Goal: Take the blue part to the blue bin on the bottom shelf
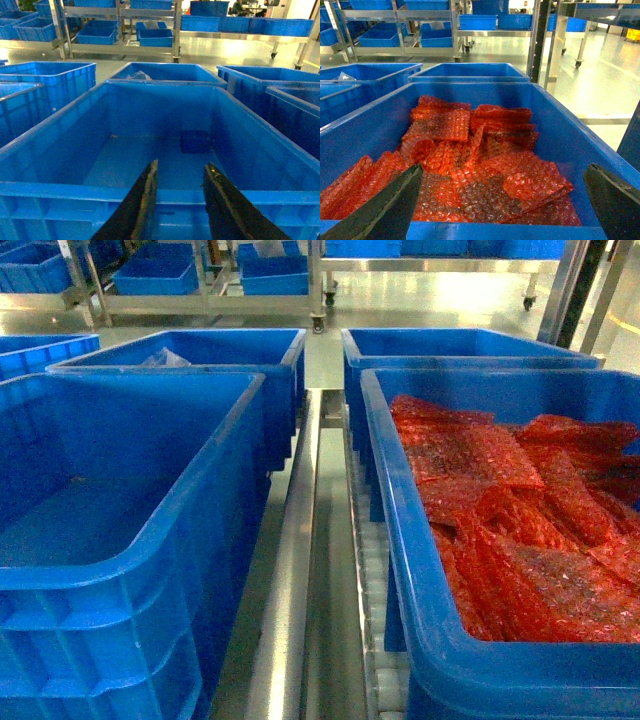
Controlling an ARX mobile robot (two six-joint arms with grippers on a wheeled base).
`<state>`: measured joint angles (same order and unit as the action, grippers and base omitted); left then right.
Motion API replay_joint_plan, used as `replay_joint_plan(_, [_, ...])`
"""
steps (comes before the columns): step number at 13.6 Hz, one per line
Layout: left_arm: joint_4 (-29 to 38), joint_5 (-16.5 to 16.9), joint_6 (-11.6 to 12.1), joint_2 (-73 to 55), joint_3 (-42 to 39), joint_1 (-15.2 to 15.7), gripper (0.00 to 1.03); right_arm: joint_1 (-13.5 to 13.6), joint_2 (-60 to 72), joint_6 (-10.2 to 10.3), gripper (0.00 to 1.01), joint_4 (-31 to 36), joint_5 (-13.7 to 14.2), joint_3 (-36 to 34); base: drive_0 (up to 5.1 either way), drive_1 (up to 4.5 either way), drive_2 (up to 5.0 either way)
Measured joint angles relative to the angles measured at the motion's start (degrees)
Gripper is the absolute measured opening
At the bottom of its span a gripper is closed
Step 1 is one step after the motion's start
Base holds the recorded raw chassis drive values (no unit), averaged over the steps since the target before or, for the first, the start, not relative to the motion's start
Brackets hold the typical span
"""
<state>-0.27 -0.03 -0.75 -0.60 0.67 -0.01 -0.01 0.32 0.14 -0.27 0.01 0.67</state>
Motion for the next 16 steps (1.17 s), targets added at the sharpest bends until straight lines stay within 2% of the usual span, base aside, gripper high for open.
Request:
replay_joint_plan(3, [0.0,0.02,0.0,-0.02,0.0,0.0,0.73,0.0,0.0,0.0,0.98,0.0,0.0,0.0,0.0,0.0,0.0])
replay_joint_plan(5, [0.0,0.02,0.13,0.0,0.0,0.0,1.0,0.0,0.0,0.0,0.98,0.0,0.0,0.0,0.0,0.0,0.0])
replay_joint_plan(6, [0.0,0.02,0.13,0.0,0.0,0.0,0.98,0.0,0.0,0.0,0.98,0.0,0.0,0.0,0.0,0.0,0.0])
replay_joint_plan(16, [0.0,0.02,0.13,0.0,0.0,0.0,0.98,0.0,0.0,0.0,0.98,0.0,0.0,0.0,0.0,0.0,0.0])
